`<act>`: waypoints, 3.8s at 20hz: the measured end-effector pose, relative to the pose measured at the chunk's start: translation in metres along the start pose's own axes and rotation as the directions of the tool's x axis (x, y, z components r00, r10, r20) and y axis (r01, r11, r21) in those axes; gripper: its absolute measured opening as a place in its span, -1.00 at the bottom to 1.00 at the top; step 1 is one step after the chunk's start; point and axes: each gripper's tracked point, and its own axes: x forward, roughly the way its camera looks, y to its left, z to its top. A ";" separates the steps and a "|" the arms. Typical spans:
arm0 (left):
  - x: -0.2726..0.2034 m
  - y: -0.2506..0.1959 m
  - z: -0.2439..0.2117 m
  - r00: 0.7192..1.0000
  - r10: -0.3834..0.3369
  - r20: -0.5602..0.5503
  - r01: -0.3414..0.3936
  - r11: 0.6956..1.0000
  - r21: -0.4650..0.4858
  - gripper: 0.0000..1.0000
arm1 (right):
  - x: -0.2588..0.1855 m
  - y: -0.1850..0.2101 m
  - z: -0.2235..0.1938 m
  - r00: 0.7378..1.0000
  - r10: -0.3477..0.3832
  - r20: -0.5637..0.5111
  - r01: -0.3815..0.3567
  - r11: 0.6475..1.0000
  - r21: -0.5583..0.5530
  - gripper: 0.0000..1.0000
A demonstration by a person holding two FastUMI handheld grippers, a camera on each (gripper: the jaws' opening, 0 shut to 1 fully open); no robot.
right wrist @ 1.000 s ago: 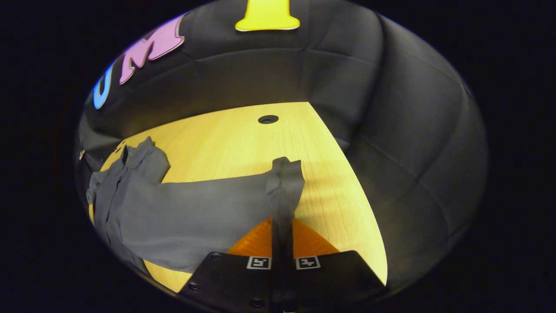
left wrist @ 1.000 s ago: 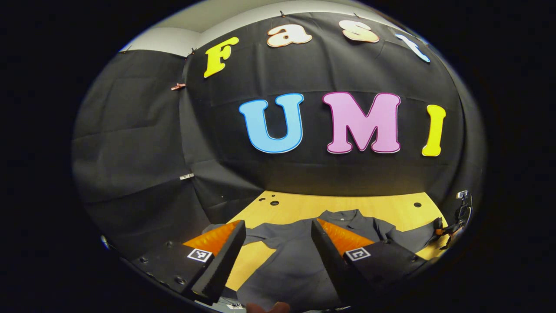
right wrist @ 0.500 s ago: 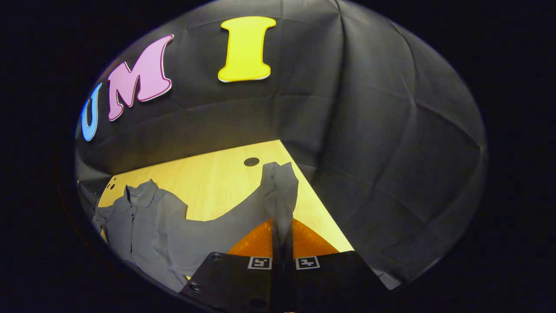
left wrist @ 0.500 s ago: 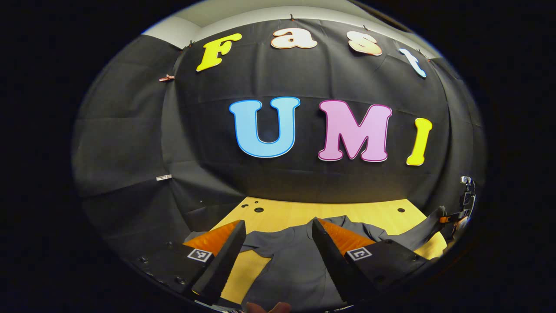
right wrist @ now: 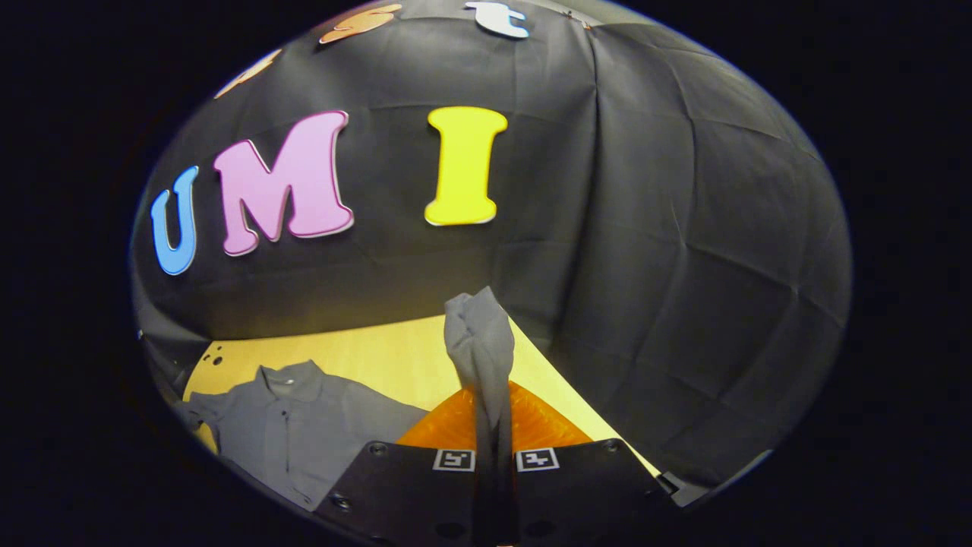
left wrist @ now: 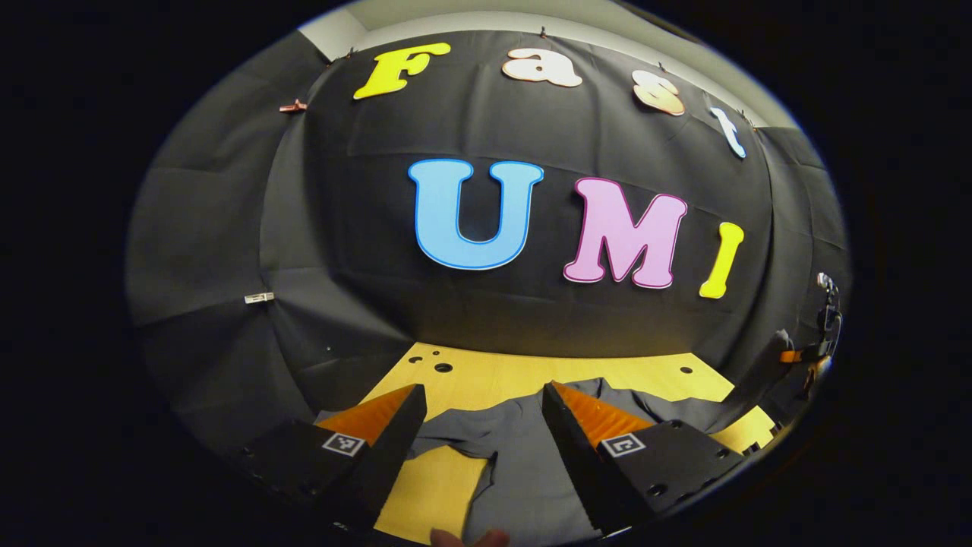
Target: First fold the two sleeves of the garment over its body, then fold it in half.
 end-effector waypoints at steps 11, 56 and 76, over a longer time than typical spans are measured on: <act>0.046 0.162 -0.065 0.992 0.096 -0.077 -0.093 0.995 0.044 0.92 | -0.043 0.250 -0.015 0.948 0.318 -0.001 -0.318 0.948 -0.016 -0.90; 0.174 0.311 -0.266 0.802 0.287 -0.523 -0.303 0.951 0.058 -0.60 | -0.107 0.453 -0.221 0.604 0.663 -0.443 -0.628 0.738 0.248 0.92; 0.119 0.185 -0.080 0.958 0.173 -0.228 -0.186 0.982 -0.040 -0.86 | -0.082 0.291 -0.112 0.769 0.603 -0.214 -0.563 0.796 0.221 0.92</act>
